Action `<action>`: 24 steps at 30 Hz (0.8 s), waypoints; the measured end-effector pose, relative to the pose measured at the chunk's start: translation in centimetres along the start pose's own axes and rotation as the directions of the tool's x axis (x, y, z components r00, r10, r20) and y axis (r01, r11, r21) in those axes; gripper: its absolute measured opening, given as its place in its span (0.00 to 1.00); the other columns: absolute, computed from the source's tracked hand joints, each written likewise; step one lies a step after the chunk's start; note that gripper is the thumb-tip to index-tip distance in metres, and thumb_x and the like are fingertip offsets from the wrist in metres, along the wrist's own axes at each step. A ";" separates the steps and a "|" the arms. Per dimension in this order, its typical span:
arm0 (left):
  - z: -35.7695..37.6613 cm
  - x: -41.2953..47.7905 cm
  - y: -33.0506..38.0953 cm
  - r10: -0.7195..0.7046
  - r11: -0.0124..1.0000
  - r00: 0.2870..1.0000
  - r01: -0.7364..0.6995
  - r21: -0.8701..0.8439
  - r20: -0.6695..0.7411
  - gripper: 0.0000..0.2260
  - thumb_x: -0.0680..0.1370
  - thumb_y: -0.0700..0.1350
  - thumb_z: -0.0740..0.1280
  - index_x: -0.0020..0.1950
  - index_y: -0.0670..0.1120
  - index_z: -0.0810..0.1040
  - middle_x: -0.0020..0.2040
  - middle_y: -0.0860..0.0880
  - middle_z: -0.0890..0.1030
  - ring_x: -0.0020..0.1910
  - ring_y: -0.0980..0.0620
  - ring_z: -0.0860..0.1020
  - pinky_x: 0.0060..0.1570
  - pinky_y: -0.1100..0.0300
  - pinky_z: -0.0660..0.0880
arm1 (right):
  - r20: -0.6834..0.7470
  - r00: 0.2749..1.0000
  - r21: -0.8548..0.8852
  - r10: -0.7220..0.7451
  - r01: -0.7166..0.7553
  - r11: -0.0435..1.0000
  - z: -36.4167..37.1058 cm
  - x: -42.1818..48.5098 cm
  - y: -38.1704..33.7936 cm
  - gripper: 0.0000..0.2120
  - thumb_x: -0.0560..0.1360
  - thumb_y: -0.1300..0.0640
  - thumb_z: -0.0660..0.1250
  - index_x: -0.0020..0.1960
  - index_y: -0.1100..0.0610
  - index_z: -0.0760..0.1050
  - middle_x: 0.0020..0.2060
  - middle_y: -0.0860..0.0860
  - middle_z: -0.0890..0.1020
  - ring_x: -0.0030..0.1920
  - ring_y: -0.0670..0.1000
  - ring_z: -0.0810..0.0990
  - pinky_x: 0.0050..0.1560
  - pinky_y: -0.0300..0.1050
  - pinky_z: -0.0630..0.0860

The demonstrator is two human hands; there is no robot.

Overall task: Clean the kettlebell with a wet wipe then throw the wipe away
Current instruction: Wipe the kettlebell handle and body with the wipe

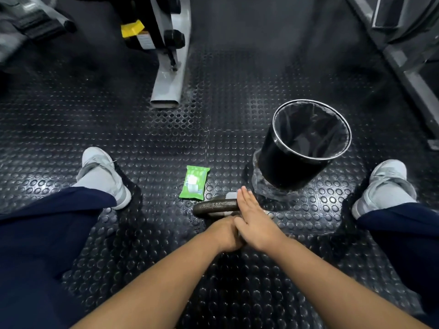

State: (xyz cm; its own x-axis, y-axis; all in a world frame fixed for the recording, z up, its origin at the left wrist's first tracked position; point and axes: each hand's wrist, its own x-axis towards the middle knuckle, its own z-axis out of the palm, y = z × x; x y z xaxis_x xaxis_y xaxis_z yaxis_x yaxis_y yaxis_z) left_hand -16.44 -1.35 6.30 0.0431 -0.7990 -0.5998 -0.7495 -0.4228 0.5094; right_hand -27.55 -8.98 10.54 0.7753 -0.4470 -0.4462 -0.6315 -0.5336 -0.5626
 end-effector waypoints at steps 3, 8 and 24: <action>-1.2 1.4 1.5 -0.061 0.994 0.996 0.055 0.097 0.068 0.30 0.82 0.49 0.65 0.83 0.51 0.61 0.82 0.48 0.64 0.79 0.45 0.66 0.77 0.47 0.64 | -0.004 1.000 0.008 -0.001 0.001 1.000 -0.1 -0.1 -0.1 0.34 0.85 0.52 0.50 0.85 0.54 0.37 0.83 0.48 0.37 0.83 0.46 0.35 0.82 0.43 0.38; -1.3 -0.2 2.0 0.063 0.998 0.998 -0.063 -0.006 -0.012 0.23 0.82 0.44 0.66 0.77 0.46 0.72 0.75 0.43 0.75 0.71 0.44 0.74 0.71 0.53 0.70 | 0.003 1.000 0.034 0.006 -0.006 0.999 -0.1 0.1 0.6 0.33 0.85 0.53 0.50 0.85 0.53 0.38 0.84 0.47 0.37 0.82 0.45 0.35 0.84 0.46 0.41; 0.2 -0.3 0.4 0.096 0.970 0.989 -0.118 -0.211 -0.111 0.26 0.74 0.47 0.73 0.72 0.49 0.77 0.66 0.49 0.82 0.63 0.53 0.80 0.66 0.55 0.76 | -0.005 1.000 0.074 0.023 -0.023 0.997 0.1 0.2 0.5 0.33 0.85 0.52 0.49 0.85 0.51 0.36 0.83 0.46 0.35 0.82 0.45 0.33 0.82 0.44 0.38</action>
State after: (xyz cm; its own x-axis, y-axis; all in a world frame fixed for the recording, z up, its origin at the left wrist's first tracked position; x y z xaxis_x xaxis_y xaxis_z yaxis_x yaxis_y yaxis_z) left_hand -16.91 -1.17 6.57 0.0444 -0.8784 -0.4758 -0.5927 -0.4066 0.6953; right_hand -27.71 -9.24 10.09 0.7602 -0.4628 -0.4560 -0.6464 -0.4682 -0.6024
